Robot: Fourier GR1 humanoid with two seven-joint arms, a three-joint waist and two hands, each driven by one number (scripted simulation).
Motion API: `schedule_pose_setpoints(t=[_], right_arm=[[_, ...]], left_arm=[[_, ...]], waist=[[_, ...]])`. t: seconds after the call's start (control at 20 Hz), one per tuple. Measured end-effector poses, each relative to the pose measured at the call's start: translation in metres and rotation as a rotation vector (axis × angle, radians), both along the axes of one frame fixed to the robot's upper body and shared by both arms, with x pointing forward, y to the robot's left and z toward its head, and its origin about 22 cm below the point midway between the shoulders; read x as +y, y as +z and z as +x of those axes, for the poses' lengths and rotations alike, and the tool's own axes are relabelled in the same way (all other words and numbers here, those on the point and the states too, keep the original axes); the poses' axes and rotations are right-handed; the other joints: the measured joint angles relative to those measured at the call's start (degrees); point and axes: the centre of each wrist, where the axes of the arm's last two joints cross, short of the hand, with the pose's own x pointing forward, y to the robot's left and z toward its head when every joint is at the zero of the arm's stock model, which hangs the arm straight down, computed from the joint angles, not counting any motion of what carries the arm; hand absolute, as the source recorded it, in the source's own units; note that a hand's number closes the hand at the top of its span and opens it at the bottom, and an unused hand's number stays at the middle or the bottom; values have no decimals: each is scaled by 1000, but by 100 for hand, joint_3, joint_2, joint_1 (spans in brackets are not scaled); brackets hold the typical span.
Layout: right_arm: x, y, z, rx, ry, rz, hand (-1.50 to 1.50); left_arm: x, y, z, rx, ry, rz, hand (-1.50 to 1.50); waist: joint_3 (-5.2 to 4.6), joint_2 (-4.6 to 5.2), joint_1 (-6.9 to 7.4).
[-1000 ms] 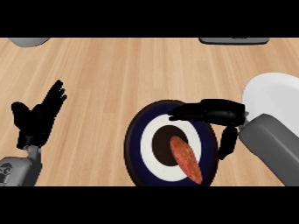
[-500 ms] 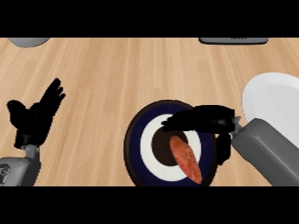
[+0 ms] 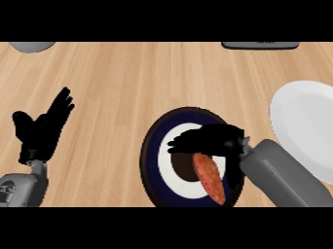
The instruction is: Pick the sweet potato from the plate and place it in the plate
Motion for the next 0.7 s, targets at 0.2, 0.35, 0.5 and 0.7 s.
schedule_pose_setpoints(t=[0.2,0.35,0.5,0.7], right_arm=[[5,-9,0,-23,16,-21,-150],[7,-12,-3,-36,40,-56,150],[12,-12,-7,-65,95,-81,150],[17,-11,-6,-83,137,-51,150]], left_arm=[[4,4,-2,1,0,3,0],[5,4,2,-1,2,5,0],[4,1,-2,1,3,0,0],[1,2,1,4,-4,-2,0]], waist=[[-7,-12,5],[-12,-20,2],[-24,-43,10],[-30,-51,12]])
